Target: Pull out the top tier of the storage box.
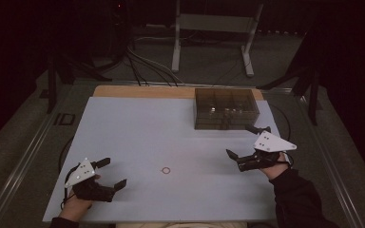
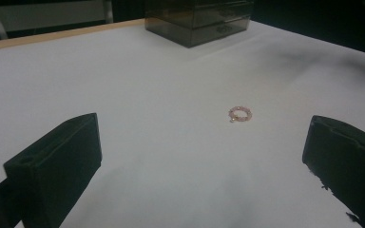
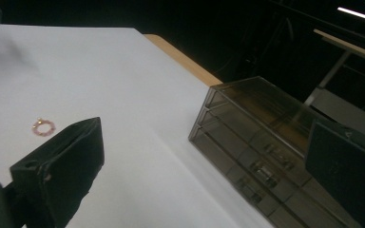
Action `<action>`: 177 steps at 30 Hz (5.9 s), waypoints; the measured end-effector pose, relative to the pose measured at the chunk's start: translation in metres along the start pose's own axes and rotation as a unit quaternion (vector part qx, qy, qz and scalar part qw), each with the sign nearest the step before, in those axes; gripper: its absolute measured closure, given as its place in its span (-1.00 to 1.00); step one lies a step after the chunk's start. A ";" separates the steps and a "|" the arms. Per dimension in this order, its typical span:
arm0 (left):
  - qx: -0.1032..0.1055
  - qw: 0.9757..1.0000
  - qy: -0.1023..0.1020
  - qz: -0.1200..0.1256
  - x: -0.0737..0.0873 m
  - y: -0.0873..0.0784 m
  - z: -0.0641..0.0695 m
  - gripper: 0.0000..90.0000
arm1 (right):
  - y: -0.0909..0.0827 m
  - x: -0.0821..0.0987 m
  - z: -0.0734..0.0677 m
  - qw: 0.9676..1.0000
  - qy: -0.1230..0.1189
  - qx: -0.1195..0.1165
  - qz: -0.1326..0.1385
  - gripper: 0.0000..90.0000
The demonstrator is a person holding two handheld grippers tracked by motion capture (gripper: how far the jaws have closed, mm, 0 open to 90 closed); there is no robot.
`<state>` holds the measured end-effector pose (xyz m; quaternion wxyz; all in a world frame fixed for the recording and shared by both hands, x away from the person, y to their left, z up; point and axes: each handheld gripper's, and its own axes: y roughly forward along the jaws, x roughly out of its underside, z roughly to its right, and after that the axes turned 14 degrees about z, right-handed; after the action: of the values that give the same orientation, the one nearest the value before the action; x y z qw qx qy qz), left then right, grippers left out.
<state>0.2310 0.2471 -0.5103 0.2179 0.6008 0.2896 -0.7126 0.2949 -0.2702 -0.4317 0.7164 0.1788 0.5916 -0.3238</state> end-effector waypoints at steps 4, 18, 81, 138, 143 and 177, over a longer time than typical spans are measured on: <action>0.002 1.000 0.000 0.001 0.000 0.000 0.000 -1.00 | 0.002 0.001 0.004 1.000 -0.003 0.001 -0.004 -1.00; 0.001 1.000 0.000 -0.001 0.000 0.001 0.000 -1.00 | 0.013 0.007 0.014 0.999 -0.024 0.009 -0.021 -1.00; 0.003 1.000 -0.001 -0.003 0.001 0.001 0.000 -1.00 | 0.071 0.047 0.006 0.928 -0.290 0.043 -0.229 -1.00; 0.002 1.000 -0.002 -0.003 0.001 0.000 0.000 -1.00 | 0.111 0.066 0.017 0.805 -0.503 0.096 -0.301 0.59; 0.002 1.000 -0.002 -0.004 0.001 0.000 0.000 -1.00 | 0.114 0.068 0.017 0.802 -0.504 0.093 -0.306 0.66; 0.002 1.000 -0.001 -0.006 0.001 0.000 0.000 -1.00 | 0.103 0.061 0.007 0.807 -0.498 0.086 -0.306 0.80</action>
<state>0.2303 0.2471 -0.5114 0.2128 0.5985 0.2918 -0.7151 0.3750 -0.2154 -0.5017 0.7579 -0.1361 0.1477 -0.6206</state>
